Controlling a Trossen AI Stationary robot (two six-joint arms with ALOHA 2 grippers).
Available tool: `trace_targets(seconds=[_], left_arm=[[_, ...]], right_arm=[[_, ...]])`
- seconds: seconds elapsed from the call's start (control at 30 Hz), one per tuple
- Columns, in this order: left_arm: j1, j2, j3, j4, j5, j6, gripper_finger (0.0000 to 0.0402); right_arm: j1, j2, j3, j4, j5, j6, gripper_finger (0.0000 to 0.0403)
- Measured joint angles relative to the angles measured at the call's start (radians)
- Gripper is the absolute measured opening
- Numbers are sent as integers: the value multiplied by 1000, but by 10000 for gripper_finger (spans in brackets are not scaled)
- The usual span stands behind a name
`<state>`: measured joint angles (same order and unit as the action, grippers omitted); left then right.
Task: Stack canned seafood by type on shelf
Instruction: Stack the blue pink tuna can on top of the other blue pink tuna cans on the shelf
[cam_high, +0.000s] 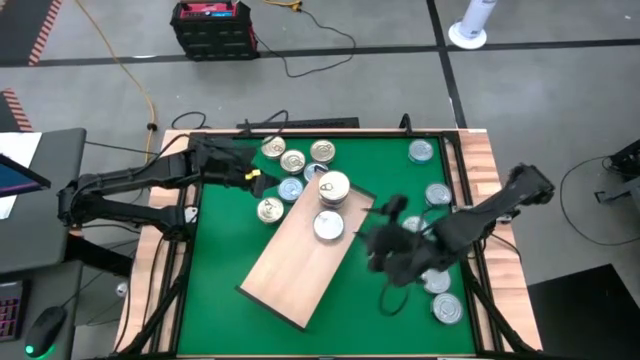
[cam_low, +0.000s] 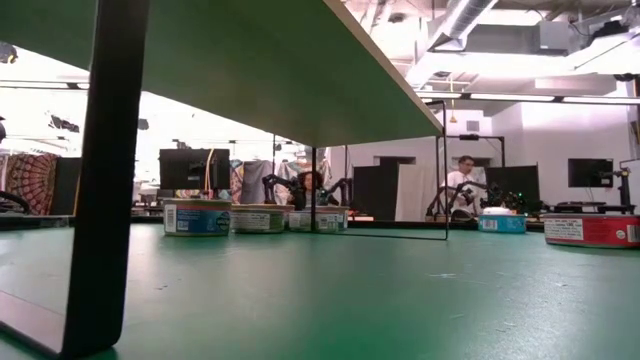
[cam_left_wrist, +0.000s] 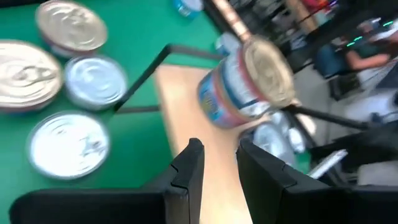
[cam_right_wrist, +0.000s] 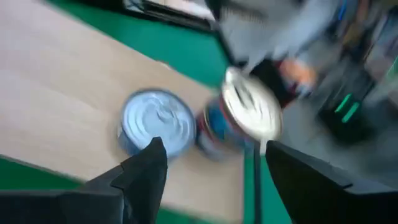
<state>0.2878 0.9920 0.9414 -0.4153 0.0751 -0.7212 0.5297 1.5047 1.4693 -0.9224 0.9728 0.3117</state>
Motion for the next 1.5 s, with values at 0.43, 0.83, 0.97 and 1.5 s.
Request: trace_targets(seconds=[0.43,0.83,0.97,1.5], left_arm=[[326,172,0,-104,129,123,53],[654,420,0,-26,223,146,44],[688,490,0,49,230,113,60],[724,638,0,119,170,122,151]], right_arm=[[-191,-261,-65,-193,-301,493,305],[-380,-307,-199,-99,-387,441,305],[-396,-289,-200,-54,-390,420,305],[-403,-287,-200,-10,-375,421,305]])
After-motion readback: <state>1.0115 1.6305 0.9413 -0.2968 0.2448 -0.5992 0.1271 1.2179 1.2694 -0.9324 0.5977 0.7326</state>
